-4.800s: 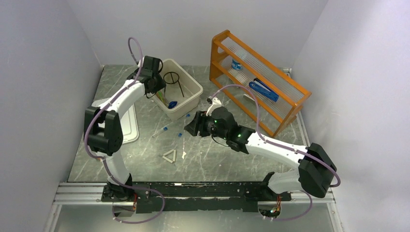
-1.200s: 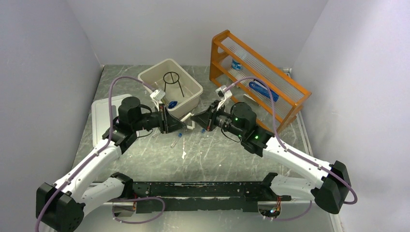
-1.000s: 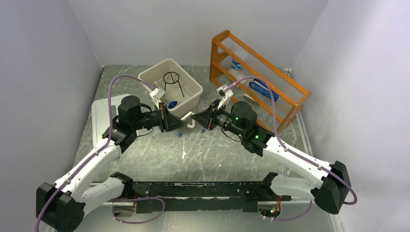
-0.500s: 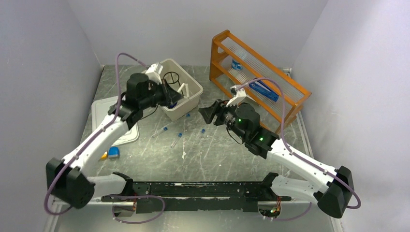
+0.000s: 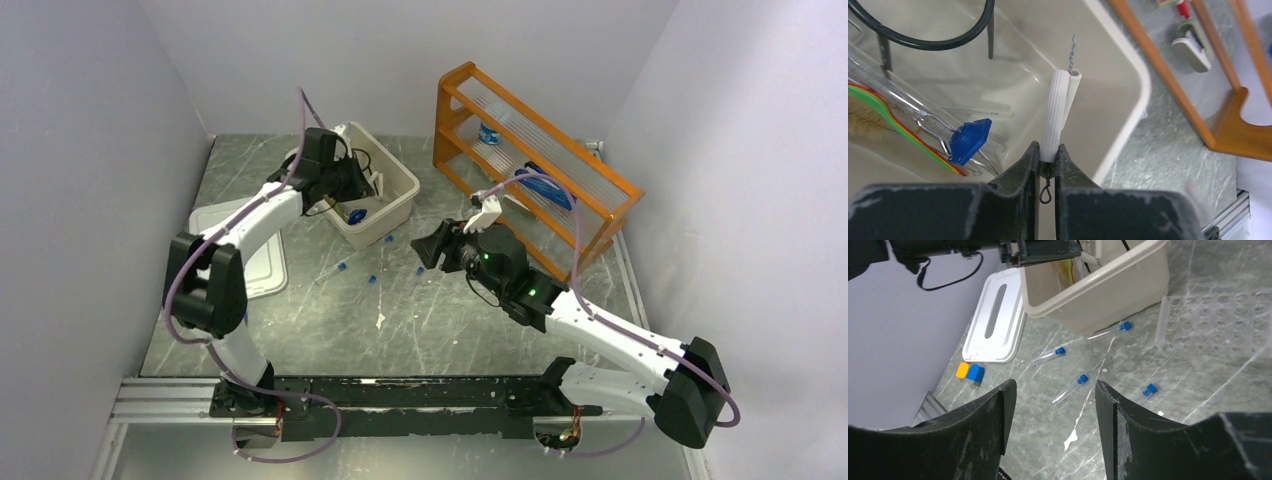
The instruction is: Organize the chemistry lab equipment
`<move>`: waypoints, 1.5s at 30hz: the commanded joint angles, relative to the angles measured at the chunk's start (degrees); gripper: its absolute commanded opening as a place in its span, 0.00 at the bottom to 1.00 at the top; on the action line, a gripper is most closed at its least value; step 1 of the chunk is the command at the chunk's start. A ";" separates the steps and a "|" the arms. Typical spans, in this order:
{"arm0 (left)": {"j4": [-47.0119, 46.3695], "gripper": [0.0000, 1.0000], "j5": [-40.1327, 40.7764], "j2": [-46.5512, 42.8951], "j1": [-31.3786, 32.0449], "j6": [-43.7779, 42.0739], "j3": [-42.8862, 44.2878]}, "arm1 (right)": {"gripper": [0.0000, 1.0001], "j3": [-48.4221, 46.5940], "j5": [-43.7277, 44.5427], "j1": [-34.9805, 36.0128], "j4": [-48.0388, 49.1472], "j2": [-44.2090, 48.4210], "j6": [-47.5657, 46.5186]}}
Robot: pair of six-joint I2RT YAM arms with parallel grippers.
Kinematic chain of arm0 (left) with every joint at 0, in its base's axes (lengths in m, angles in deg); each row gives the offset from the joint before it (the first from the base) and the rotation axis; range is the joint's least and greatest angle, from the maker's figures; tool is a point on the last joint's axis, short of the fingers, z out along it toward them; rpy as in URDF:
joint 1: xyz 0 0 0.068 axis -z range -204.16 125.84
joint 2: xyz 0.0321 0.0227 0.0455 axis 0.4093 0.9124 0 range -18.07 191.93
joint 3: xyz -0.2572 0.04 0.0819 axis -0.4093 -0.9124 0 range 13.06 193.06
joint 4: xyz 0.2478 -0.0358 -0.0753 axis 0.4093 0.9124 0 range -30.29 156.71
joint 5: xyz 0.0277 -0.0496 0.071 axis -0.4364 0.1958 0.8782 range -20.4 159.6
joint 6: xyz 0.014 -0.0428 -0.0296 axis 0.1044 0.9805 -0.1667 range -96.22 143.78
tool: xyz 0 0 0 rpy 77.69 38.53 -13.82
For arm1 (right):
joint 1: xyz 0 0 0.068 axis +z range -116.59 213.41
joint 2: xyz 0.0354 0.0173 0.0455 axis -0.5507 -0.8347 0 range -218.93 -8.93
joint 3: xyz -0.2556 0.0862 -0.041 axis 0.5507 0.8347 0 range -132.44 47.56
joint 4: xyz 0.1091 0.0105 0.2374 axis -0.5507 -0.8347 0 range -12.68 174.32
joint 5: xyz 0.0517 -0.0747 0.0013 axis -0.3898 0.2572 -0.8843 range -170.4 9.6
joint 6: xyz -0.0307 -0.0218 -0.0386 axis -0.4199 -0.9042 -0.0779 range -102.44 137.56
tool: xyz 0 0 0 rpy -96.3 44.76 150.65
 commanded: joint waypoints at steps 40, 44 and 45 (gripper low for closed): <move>13.07 0.69 16.02 -9.13 3.19 -7.15 7.28 | 0.60 -14.54 10.96 1.49 -30.37 -28.00 20.37; 14.56 0.80 14.80 -18.69 3.20 -7.82 0.91 | 0.59 -18.40 13.38 3.42 -32.45 -32.95 22.96; 14.96 0.81 14.15 -20.96 3.19 -7.99 -0.98 | 0.59 -19.05 13.71 3.54 -32.68 -34.07 23.58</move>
